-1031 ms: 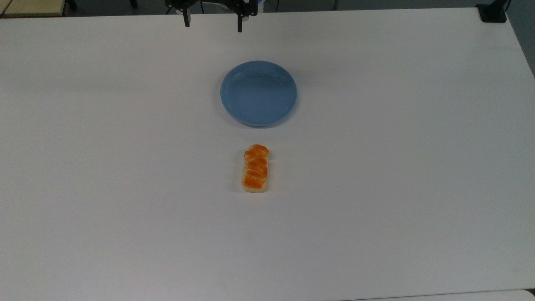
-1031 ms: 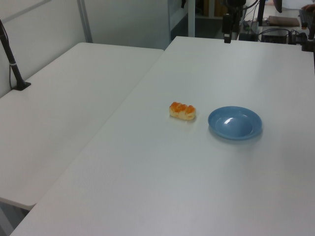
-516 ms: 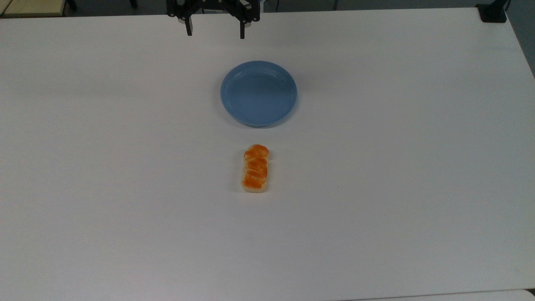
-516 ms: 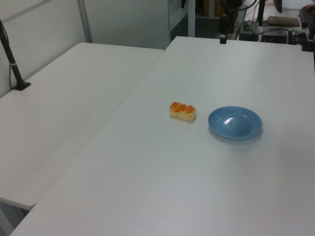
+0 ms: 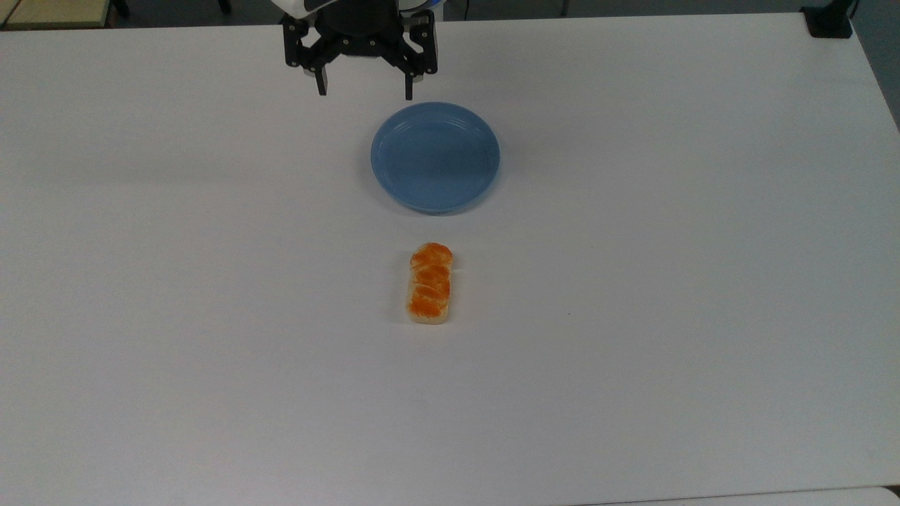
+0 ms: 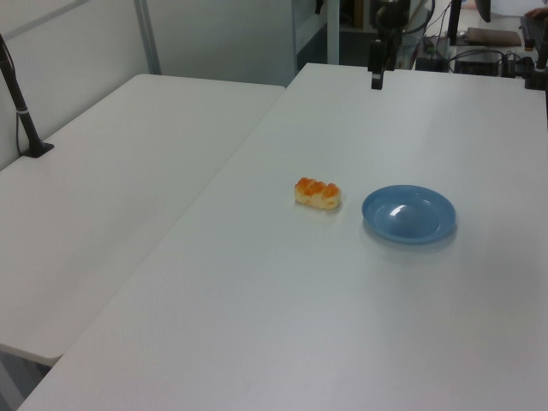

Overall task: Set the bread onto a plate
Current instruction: 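Move the open gripper down over the orange-topped bread roll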

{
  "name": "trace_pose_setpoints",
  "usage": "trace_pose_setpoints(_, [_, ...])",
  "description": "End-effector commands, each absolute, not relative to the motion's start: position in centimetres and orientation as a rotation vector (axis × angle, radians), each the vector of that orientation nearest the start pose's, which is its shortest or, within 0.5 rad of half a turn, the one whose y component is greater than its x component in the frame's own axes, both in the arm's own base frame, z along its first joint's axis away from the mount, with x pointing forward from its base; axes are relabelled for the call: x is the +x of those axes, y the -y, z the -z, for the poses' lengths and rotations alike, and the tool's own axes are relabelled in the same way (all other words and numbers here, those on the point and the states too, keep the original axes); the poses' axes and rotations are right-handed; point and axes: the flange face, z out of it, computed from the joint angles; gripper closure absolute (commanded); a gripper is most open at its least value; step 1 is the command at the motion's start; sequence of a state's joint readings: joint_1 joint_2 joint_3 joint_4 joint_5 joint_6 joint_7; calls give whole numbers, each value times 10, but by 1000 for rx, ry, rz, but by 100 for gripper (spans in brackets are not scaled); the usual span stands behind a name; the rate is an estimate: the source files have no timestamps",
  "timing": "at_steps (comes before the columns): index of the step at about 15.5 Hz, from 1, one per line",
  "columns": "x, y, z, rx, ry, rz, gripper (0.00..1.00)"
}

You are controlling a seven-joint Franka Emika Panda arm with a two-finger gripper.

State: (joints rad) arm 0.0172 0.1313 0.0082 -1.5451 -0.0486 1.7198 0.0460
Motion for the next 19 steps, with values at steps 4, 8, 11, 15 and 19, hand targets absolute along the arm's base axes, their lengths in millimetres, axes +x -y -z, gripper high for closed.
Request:
trace_pose_setpoints(4, [642,-19,-524,-3169,4,92,0])
trace_pose_setpoints(8, [675,-23,-468,-3166,1,165,0])
trace_pose_setpoints(11, [708,-42,-414,-3157,0,207,0])
trace_pose_setpoints(15, [721,-53,-375,-3142,-110,226,0])
trace_pose_setpoints(19, [723,-70,-340,-3147,-167,178,0])
